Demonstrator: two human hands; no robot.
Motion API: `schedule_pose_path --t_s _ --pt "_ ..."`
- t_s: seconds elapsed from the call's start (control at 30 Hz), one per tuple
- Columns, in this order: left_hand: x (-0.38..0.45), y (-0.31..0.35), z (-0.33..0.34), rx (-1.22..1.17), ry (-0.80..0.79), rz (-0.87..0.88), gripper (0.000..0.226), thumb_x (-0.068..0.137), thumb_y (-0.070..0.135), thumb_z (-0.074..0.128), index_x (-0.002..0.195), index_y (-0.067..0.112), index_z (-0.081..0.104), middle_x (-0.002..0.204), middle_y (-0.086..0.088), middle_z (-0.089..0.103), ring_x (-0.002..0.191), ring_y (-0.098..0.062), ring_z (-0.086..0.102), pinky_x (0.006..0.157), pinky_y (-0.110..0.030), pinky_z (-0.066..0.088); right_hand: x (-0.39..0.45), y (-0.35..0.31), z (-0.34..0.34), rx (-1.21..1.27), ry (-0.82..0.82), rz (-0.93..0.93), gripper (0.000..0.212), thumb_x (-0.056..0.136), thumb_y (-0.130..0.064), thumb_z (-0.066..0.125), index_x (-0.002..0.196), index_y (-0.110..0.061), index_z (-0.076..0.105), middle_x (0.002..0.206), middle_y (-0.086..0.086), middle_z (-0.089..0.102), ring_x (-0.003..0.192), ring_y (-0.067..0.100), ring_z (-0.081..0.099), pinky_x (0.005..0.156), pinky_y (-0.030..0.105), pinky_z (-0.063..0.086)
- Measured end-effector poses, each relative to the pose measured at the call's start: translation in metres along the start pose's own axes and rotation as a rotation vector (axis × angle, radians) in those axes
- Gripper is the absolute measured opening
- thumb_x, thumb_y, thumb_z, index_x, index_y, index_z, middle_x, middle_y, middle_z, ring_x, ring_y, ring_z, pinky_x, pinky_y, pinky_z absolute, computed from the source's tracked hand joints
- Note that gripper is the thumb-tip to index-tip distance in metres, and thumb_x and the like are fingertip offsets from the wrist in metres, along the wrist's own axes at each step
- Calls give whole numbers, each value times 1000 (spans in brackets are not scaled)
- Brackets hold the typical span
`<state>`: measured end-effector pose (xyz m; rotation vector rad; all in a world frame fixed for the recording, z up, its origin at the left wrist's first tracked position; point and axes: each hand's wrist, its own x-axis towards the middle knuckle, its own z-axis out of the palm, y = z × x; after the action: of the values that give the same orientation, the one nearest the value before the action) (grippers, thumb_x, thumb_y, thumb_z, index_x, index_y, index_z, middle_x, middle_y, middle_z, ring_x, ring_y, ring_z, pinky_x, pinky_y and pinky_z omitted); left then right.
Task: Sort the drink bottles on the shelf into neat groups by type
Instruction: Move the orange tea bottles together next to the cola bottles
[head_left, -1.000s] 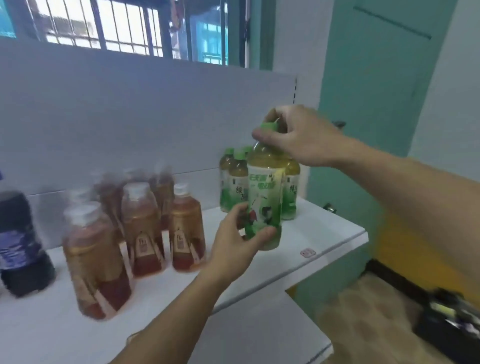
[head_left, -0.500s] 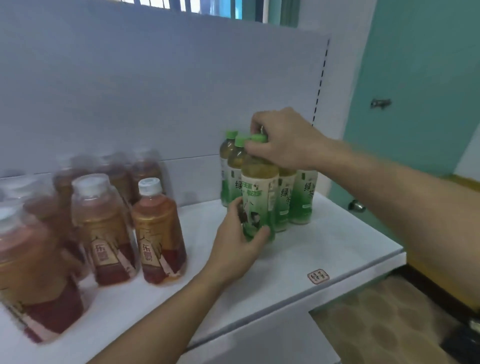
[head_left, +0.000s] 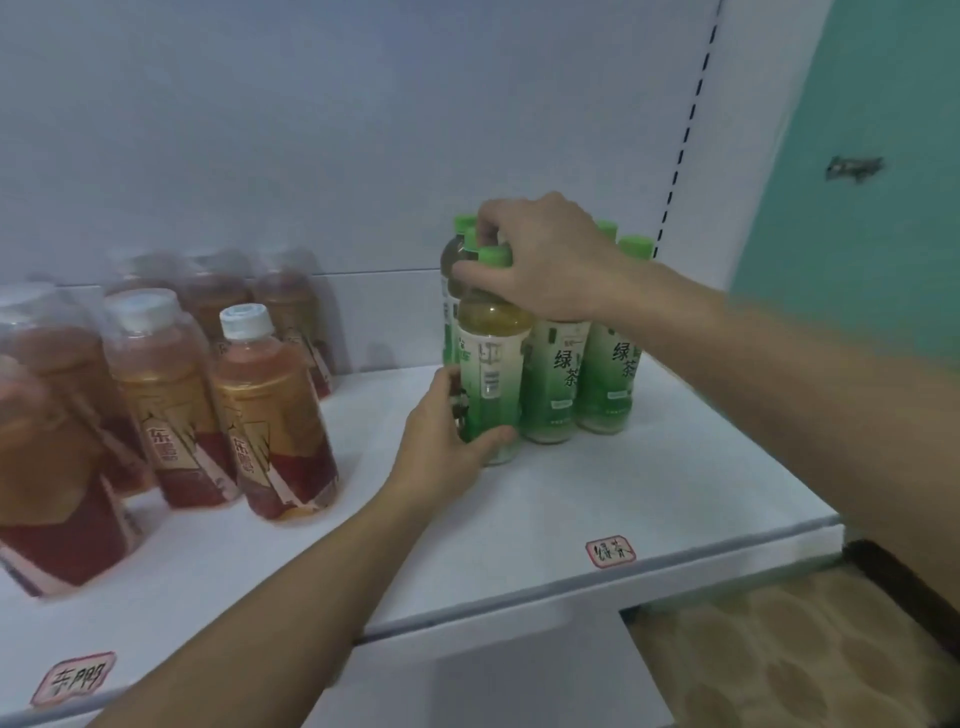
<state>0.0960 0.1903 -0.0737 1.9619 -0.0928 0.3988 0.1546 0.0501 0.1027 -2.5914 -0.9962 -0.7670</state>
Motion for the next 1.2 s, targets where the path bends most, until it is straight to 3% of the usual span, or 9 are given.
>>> schedule_pose_path --t_s 0.13,0.27,0.33,0.53,0.67,0.8,0.93,1.1,1.2 --pt "2 -3 -1 -60 -13 -5 76 75 24 89 136 29 45 125 14 62 112 -6 64 94 -37 58 1 7 -2 -84 -91 -87 33 95 -64 48 94 -32 54 70 -17 46 83 19 47 79 38 26" --pt "-1 0 -3 -84 -70 -45 88 61 46 87 135 40 40 115 26 64 102 11 63 79 -15 57 4 10 -9 -62 -175 -189 24 99 -54 50 106 -34 59 82 -18 52 98 17 44 87 41 25" --pt "-1 0 -4 -91 -76 -55 85 63 42 86 135 38 41 115 26 64 101 13 63 75 -11 54 7 12 -14 -36 -233 -216 15 100 -46 54 109 -36 60 93 -18 58 103 15 45 93 43 29" --pt "0 -2 -2 -68 -53 -45 71 76 14 79 137 30 47 124 13 64 101 2 67 88 -33 61 9 14 -29 160 -417 -215 27 95 -16 63 104 -41 61 115 -16 65 110 11 57 95 39 49" --pt "-1 -2 -1 -18 -26 -20 63 80 15 82 133 28 51 124 15 63 106 -4 65 85 -33 61 17 17 -21 12 -313 -182 31 92 -54 60 114 -32 63 92 -17 57 94 15 52 83 36 44" --pt "0 -3 -1 63 57 30 63 78 25 86 129 29 50 118 18 61 101 1 60 79 -30 59 22 19 -20 -55 -332 -199 32 93 -56 60 112 -31 63 80 -20 45 86 19 50 75 32 36" --pt "2 -2 -3 35 123 8 66 71 37 87 125 37 48 110 20 59 94 6 58 71 -12 51 22 21 -25 44 -373 -242 14 96 -37 65 109 -34 64 83 -20 49 76 -1 50 60 21 34" --pt "2 -1 -1 55 -1 -21 71 59 47 75 126 39 51 115 27 62 99 13 58 71 -6 48 23 19 -30 106 -452 -223 21 94 -22 67 105 -40 67 107 -15 64 96 10 61 76 30 51" --pt "3 -3 -1 87 -2 -14 67 64 43 78 125 39 52 114 27 63 98 10 59 71 -7 49 21 16 -27 113 -381 -234 15 91 -35 69 104 -42 68 104 -18 65 94 3 60 75 27 49"
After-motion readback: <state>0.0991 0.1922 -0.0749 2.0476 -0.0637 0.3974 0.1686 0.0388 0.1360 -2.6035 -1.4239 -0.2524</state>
